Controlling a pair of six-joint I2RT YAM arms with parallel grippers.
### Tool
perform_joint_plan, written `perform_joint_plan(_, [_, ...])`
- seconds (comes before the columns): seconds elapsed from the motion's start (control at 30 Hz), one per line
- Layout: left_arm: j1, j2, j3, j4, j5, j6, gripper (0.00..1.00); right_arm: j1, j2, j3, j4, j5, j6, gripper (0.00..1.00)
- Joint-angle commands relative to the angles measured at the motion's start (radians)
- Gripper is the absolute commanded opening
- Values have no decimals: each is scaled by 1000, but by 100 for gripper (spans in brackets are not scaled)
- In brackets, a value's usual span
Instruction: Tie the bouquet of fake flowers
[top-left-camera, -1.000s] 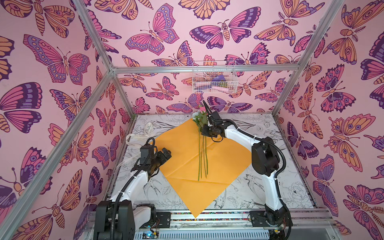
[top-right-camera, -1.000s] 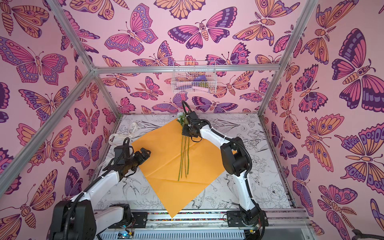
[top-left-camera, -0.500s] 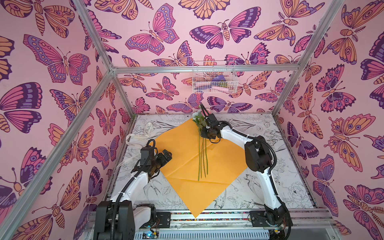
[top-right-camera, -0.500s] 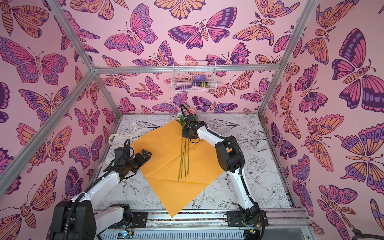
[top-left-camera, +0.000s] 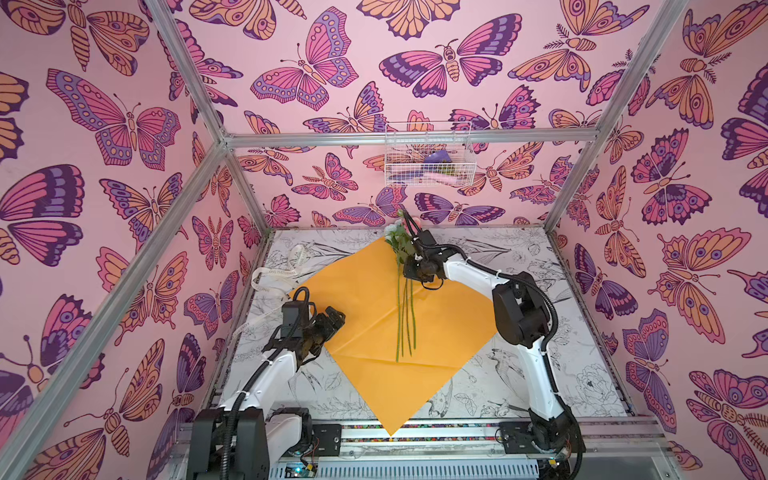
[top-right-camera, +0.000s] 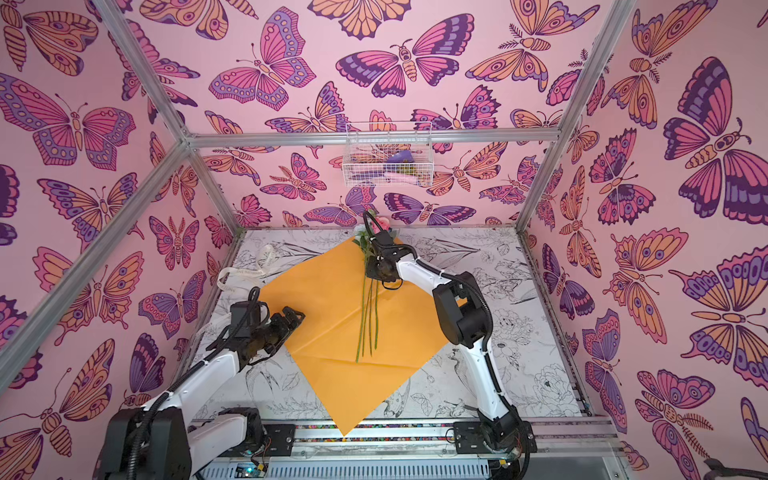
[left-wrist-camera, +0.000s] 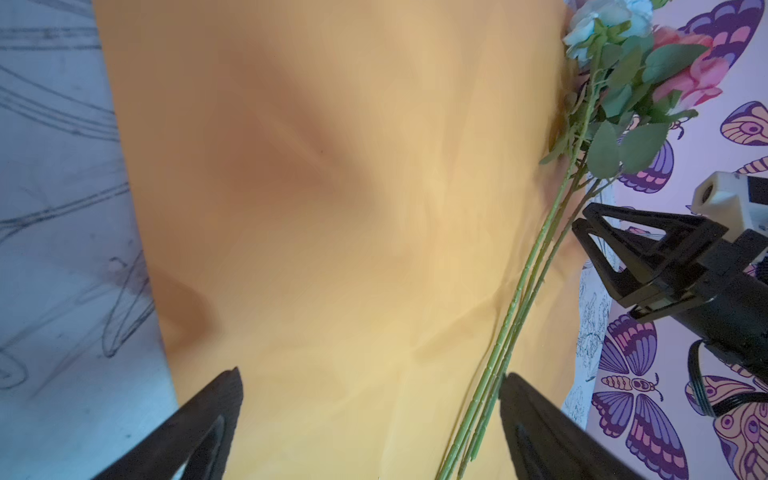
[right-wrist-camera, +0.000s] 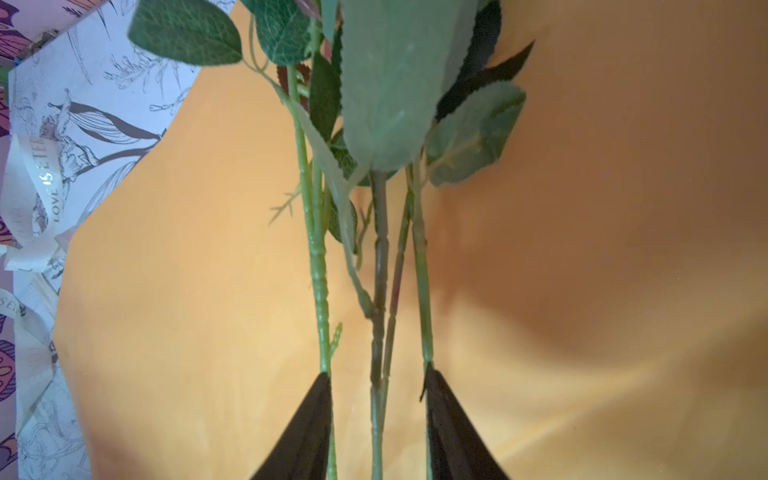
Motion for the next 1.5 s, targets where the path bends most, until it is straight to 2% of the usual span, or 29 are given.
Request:
perform_joint_plan(0.0, [-15, -37, -23, -106, 11, -23, 98, 8, -68, -33, 25, -14, 16, 39])
perform_joint_plan(0.2, [-73, -98, -30, -253, -48, -69, 97, 8, -142, -124, 66, -57, 11, 41])
perform_joint_plan(0.23, [-90, -108, -26, -283, -60, -77, 97, 10, -164, -148, 70, -63, 3, 43])
perform_joint_plan(0.47, [-176, -158, 12, -488, -121, -126, 97, 37, -375, -380, 105, -51, -106, 45])
perform_joint_plan(0.57, [-212, -165, 20, -537, -110, -151, 98, 59, -462, -471, 82, -11, -149, 45])
perform_joint_plan(0.7, [-267, -144, 5, -535, -34, -174, 98, 89, -561, -589, 50, 53, -192, 47])
perform_joint_plan(0.73, [-279, -138, 3, -533, -17, -172, 98, 95, -584, -616, 40, 71, -200, 85])
perform_joint_plan(0.77, [-287, -137, -2, -528, -5, -169, 98, 97, -607, -640, 34, 82, -207, 99])
perform_joint_plan(1.03, [-298, -189, -54, -450, 85, -149, 97, 109, -747, -776, 37, 198, -214, 99])
perform_joint_plan(1.3, [-299, -188, -88, -290, 187, -130, 95, 143, -753, -788, 16, 290, -201, 99])
perform_joint_plan(1.47, [-299, -235, -86, -248, 195, -118, 94, 143, -752, -810, 17, 268, -185, 99])
